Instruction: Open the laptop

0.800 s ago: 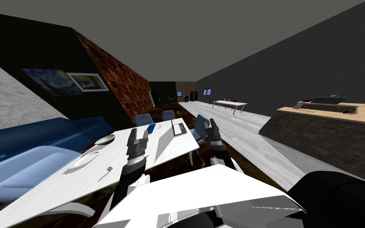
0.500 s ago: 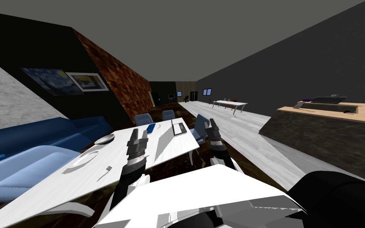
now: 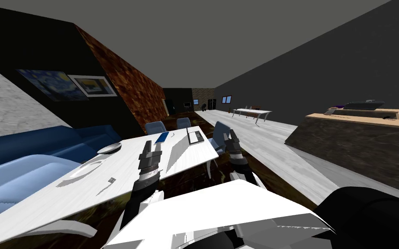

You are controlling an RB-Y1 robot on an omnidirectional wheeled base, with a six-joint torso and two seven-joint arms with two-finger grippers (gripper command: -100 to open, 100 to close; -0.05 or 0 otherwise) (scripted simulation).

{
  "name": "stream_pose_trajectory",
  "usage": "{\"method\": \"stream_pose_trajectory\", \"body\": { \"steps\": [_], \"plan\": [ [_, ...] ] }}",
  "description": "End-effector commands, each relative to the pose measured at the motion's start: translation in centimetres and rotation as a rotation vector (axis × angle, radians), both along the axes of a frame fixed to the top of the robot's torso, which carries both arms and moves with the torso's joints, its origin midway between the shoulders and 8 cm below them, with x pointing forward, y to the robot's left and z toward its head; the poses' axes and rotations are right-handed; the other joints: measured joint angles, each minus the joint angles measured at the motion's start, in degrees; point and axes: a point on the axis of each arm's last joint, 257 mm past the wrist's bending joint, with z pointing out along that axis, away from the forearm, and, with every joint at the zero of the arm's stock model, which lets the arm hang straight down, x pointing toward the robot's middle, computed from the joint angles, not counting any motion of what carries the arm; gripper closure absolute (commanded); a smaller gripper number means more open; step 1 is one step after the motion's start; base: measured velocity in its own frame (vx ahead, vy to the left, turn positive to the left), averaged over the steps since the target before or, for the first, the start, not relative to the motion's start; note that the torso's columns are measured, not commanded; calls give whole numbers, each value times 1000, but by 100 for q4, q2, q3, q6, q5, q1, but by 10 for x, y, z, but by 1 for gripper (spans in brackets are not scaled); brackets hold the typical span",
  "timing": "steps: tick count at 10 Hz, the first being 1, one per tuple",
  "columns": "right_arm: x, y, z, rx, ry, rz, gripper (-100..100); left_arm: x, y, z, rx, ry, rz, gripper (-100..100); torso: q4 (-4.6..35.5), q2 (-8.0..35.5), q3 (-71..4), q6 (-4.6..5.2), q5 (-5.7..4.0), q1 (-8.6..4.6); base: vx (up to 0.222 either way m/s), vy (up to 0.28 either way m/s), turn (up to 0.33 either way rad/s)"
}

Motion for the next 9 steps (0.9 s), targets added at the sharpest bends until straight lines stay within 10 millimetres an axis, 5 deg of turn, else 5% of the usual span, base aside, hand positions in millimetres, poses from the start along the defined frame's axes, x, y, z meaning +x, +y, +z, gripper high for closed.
{"method": "stream_pose_trajectory", "body": {
  "steps": [1, 2, 9],
  "plan": [
    [0, 0, 0, 0, 0, 0, 0, 0, 0, 0, 0, 0, 0, 0, 423, 423, -846, 0, 0, 0, 0, 0, 0],
    [2, 2, 1, -14, -3, 22, -100, 0, 0, 0, 0, 0, 0, 0, 846, 846, -1692, 0, 0, 0, 6, -12, 66],
    [29, -6, 23, 25, -62, 137, -100, 0, 0, 0, 0, 1, 0, 0, 1114, 1112, -2231, 1, -1, -3, -3, -57, 136]
  ]
}}
